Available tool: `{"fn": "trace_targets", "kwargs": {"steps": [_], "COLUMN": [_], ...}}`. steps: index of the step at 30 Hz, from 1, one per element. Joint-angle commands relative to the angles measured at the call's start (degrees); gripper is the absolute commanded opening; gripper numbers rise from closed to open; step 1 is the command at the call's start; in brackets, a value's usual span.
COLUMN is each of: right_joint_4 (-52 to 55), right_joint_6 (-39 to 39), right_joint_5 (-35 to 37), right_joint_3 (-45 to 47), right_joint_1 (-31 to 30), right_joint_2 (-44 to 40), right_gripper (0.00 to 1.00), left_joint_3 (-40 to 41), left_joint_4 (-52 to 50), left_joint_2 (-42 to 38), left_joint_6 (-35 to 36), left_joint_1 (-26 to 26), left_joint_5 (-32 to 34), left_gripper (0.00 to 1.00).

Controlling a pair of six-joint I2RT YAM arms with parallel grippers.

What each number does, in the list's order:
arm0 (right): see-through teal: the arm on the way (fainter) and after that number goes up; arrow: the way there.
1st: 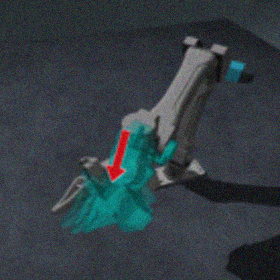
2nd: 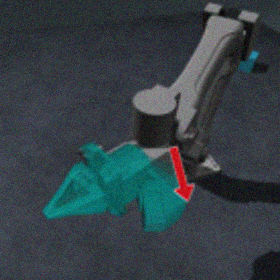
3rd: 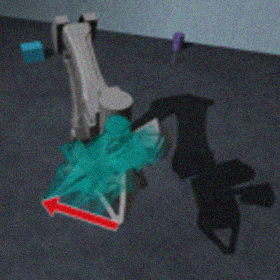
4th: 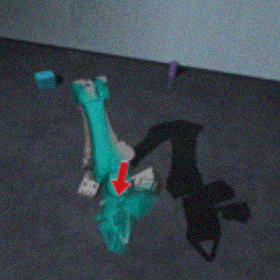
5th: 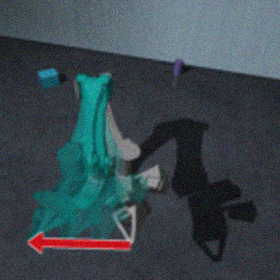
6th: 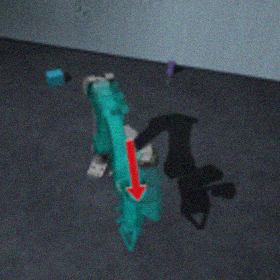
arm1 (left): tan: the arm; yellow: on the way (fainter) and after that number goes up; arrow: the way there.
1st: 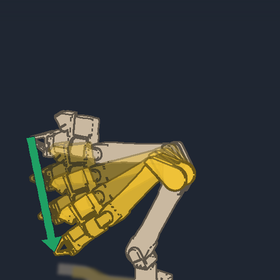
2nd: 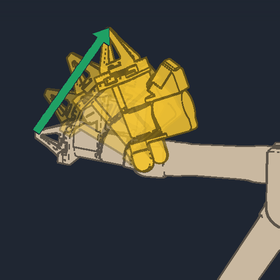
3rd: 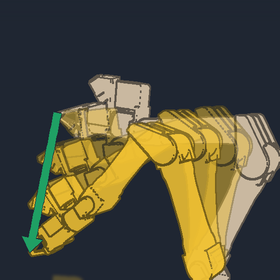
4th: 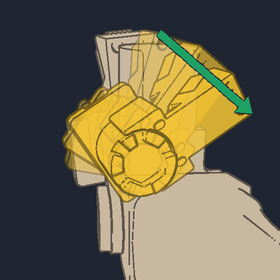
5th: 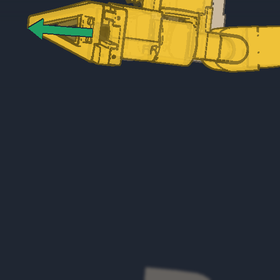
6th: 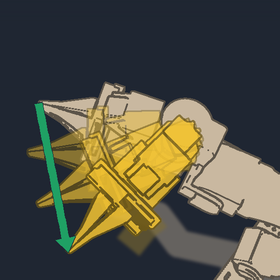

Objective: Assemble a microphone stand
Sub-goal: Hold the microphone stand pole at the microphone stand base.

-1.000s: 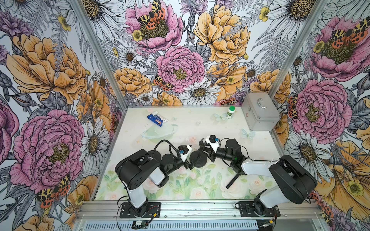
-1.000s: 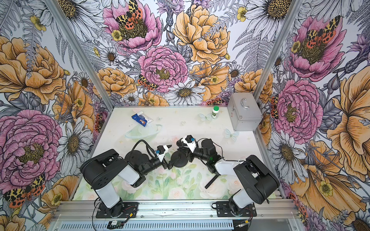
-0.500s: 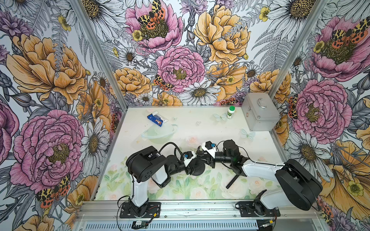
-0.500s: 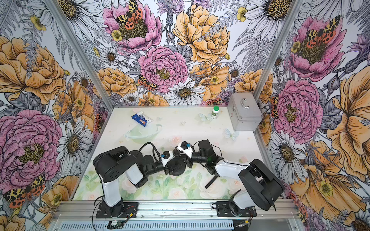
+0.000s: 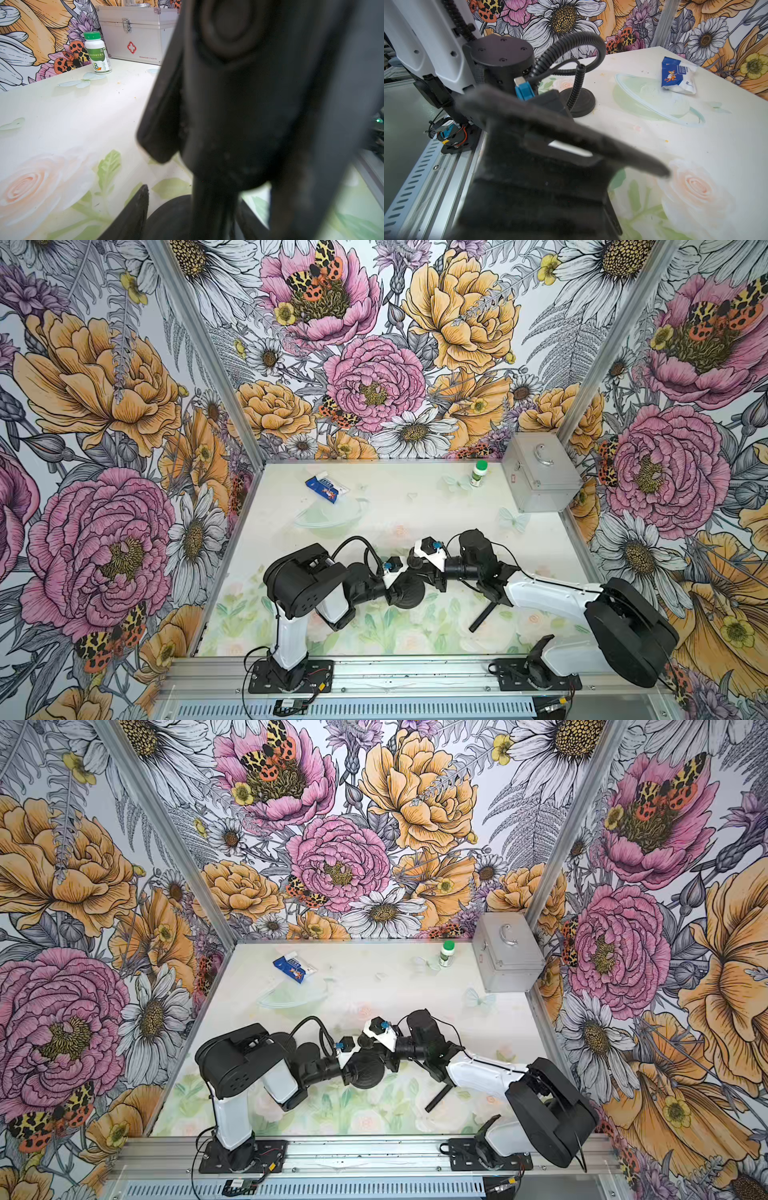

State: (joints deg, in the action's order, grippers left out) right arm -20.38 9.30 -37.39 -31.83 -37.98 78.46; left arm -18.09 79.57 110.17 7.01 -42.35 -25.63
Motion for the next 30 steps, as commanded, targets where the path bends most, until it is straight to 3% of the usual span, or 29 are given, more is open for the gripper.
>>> {"fn": "trace_targets", "kwargs": {"steps": [1, 19, 27, 30], "right_joint_4": [3.2, 10.0, 10.4, 11.0], "right_joint_6": [2.9, 4.9, 4.4, 3.5], "right_joint_5": [4.9, 10.0, 8.6, 8.0], "right_joint_3": [-0.5, -3.5, -4.5, -5.0], "right_joint_1": [-0.1, -0.1, -0.5, -0.5], "right_joint_2": [-1.4, -3.0, -1.1, -0.4], "right_gripper": [0.00, 0.00, 0.00, 0.15], "left_joint_3": [-1.3, -0.6, -0.7, -1.3], "left_joint_4": [1.3, 1.4, 1.3, 1.3], "left_joint_2": [0.9, -0.2, 1.0, 1.7], "left_joint_6": [-0.8, -1.1, -0.4, -0.9], "left_joint_1": [0.5, 0.5, 0.9, 1.7], "left_joint_5": [-2.3, -2.6, -2.8, -4.0], "left_gripper": [0.57, 0.56, 0.33, 0.23]}}
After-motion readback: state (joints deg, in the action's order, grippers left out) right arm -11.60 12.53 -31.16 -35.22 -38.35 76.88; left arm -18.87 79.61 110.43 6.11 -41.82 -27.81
